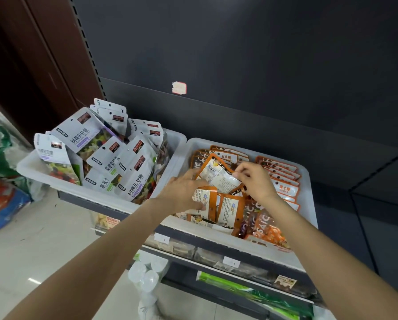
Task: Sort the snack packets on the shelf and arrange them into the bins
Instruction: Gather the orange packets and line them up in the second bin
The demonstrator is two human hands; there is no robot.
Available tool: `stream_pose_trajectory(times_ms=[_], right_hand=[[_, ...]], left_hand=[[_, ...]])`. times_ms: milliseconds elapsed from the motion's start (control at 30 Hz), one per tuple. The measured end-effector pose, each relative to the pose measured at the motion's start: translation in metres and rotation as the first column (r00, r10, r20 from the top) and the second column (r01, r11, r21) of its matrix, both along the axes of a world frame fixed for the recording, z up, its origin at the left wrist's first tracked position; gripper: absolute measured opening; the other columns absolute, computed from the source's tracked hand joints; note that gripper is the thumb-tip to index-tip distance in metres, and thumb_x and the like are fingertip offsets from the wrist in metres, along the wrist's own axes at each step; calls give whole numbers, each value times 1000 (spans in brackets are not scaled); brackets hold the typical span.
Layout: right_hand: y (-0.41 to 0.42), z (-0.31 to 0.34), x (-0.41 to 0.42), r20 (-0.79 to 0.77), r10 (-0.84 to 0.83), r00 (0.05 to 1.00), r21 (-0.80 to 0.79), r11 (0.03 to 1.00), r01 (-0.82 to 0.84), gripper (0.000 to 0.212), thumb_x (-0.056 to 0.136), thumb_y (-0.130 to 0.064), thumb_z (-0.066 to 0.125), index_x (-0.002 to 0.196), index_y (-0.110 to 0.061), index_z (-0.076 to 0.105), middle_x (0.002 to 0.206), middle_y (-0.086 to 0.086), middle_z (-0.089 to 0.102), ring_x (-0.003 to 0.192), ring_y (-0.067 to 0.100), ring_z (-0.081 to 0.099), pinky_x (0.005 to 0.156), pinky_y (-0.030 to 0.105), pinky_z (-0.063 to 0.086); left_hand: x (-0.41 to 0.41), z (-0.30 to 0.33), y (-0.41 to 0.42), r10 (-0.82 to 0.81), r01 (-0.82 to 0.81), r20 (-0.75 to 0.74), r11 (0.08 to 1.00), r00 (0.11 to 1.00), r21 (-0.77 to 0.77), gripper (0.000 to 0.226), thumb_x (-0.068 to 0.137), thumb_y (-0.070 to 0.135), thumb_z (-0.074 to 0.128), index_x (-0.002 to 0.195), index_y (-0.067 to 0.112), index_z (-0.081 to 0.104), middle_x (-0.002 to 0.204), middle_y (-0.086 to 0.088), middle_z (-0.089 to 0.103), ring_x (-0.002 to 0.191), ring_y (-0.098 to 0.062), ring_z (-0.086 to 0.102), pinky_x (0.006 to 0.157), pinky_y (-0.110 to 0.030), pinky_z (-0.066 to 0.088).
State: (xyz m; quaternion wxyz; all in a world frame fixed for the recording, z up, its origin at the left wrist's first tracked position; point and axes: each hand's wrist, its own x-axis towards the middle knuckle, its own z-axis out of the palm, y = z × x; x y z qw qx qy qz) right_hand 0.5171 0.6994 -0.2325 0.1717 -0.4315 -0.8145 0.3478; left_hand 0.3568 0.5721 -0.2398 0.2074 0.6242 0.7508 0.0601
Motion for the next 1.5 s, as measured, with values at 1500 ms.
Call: stream_pose_trajectory(times_ms=[1500], right_hand=[[-7, 29, 2, 127, 194, 973, 226, 949, -219, 20, 86, -18, 65, 106, -19, 61, 112, -3, 56, 101, 10, 55, 82, 15, 43]], left_hand=[[-2, 8, 3, 76, -72, 176, 997, 981, -31, 32, 89, 41, 58, 118, 27, 57, 115, 2, 64, 103, -16, 60, 92, -37, 50]])
